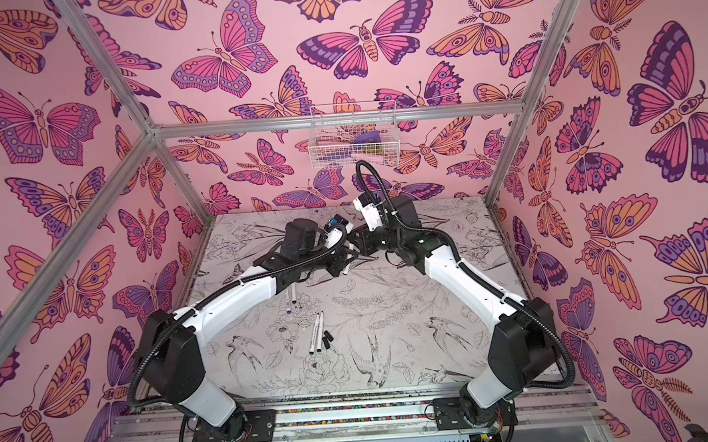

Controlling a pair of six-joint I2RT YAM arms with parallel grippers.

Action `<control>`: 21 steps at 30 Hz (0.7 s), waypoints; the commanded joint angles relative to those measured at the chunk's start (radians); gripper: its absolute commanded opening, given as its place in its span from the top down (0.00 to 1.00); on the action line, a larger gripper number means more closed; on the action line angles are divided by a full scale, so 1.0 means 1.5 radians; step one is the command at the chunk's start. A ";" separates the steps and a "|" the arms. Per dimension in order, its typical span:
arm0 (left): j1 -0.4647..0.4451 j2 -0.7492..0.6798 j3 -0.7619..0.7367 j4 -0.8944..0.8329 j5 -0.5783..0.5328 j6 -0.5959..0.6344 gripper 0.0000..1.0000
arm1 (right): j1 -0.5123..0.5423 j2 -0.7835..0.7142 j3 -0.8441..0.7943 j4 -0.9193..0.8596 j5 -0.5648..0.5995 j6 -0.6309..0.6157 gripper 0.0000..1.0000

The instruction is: Insert the pens into the pen caps

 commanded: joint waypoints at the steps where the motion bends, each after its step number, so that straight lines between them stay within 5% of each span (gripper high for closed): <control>1: 0.047 -0.051 0.123 0.831 -0.076 -0.051 1.00 | 0.050 0.063 -0.088 -0.417 -0.070 -0.020 1.00; 8: 0.047 -0.107 -0.004 0.840 -0.083 -0.090 1.00 | -0.055 0.020 -0.122 -0.311 -0.208 0.075 1.00; 21: 0.001 -0.184 -0.229 0.787 -0.090 -0.150 1.00 | -0.065 -0.022 -0.112 -0.263 -0.277 0.109 1.00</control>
